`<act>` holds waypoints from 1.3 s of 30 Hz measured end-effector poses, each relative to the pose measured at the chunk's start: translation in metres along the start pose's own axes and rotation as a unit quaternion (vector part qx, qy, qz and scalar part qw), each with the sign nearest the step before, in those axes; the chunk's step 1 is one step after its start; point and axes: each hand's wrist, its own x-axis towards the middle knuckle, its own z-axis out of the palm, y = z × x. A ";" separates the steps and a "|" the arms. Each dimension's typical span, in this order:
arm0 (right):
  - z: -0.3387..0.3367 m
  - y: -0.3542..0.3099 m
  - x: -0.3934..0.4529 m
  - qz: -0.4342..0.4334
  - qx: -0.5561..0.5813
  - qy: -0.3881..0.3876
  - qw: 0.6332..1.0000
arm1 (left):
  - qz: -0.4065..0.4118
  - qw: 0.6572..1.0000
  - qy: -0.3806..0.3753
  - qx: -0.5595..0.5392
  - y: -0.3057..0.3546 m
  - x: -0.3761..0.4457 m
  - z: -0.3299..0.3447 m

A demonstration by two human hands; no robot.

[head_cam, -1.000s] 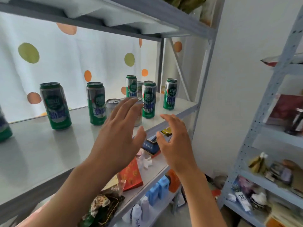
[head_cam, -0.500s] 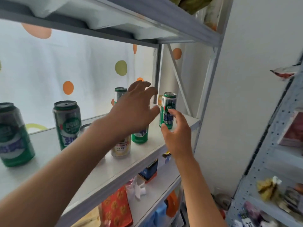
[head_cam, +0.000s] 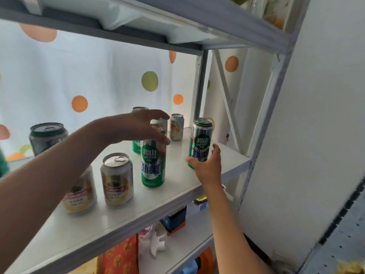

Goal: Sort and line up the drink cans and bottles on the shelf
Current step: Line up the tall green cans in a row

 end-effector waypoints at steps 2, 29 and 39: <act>0.001 0.004 0.009 -0.015 0.019 -0.024 0.999 | -0.028 0.999 -0.024 0.026 -0.004 0.004 0.003; -0.019 -0.032 -0.013 -0.186 0.189 -0.004 0.964 | 0.026 0.891 0.444 -0.095 0.043 -0.055 0.028; 0.008 -0.133 -0.122 -0.247 0.190 -0.093 0.946 | 0.059 0.845 0.521 -0.099 0.042 -0.200 -0.036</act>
